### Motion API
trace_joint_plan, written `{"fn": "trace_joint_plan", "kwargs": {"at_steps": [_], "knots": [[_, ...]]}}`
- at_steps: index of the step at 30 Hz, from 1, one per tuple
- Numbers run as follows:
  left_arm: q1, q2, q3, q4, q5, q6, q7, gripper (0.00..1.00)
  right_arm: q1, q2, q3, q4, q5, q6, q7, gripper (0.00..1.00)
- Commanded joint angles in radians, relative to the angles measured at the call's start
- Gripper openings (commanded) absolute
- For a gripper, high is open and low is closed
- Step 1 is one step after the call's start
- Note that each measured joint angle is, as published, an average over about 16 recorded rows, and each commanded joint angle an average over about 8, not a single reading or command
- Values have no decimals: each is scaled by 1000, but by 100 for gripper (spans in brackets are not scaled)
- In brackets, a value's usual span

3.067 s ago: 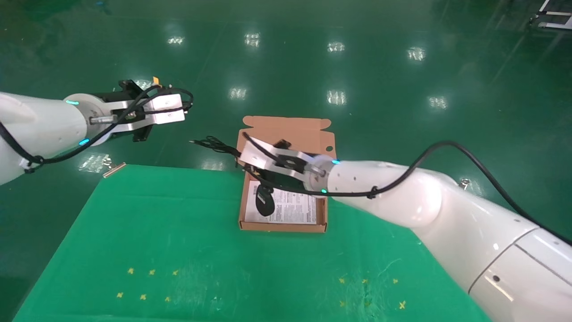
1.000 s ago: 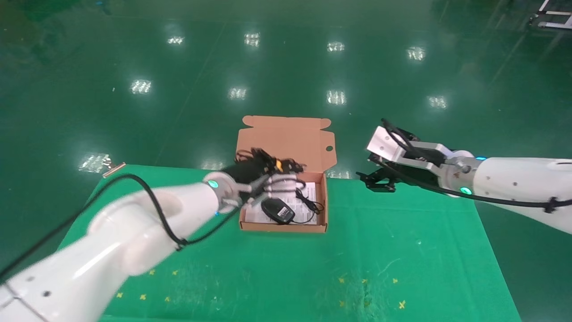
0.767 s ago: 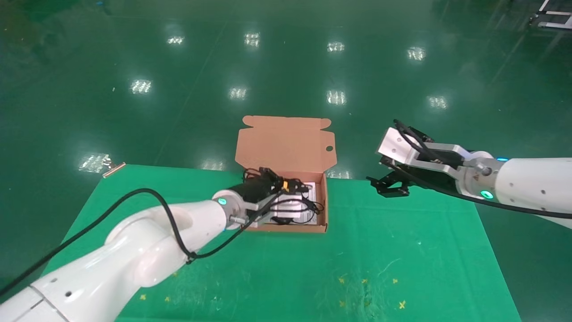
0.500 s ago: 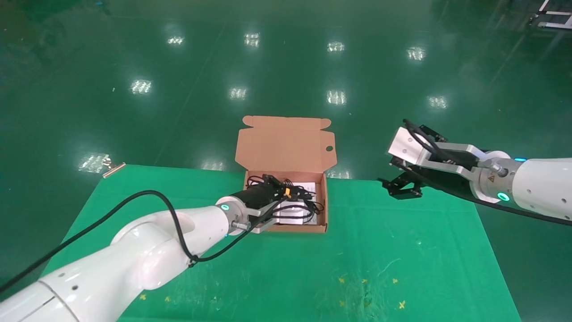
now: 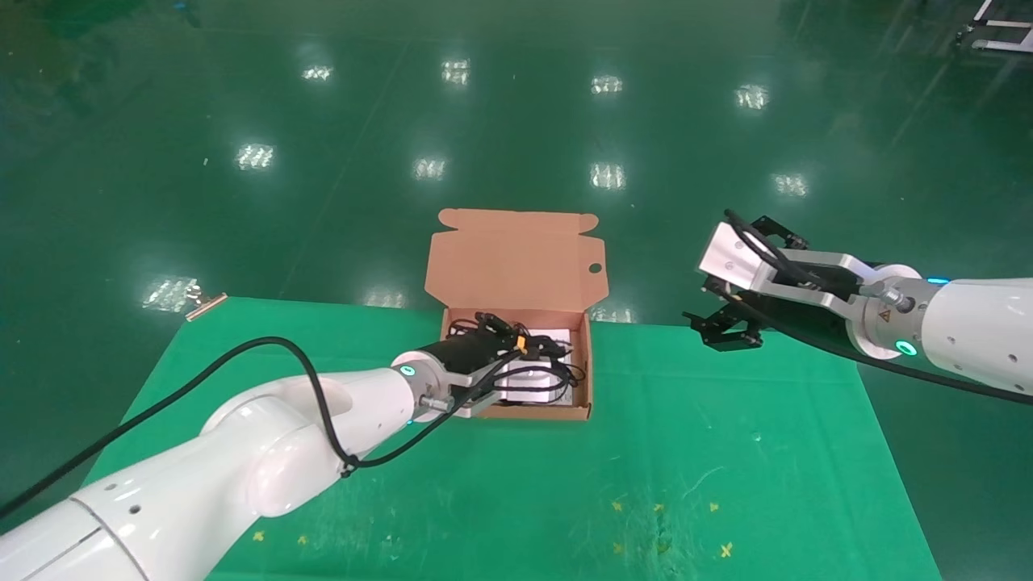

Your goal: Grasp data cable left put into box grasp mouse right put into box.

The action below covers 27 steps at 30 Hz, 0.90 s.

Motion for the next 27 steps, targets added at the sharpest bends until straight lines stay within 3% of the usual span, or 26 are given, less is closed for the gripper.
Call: {"fn": "trace_joint_plan", "kwargs": {"at_steps": [1,7,18,27], "knots": [[2,-8,-1,-16,-4,1,-1,100,-1,-3,0,-7,4,1,-3,100],[-20,-23,-17,-42,-44,50,-60,100,12,-3,2,-7,13,1,-21,100],[-170,-30,-98,13,-91,100,-180,100,114,16,28,3,-38,-36,-82,100],[-148,-84,-166,-14,-205,190,-162,100,61,28,129,2,60,-119,-144,100]]}}
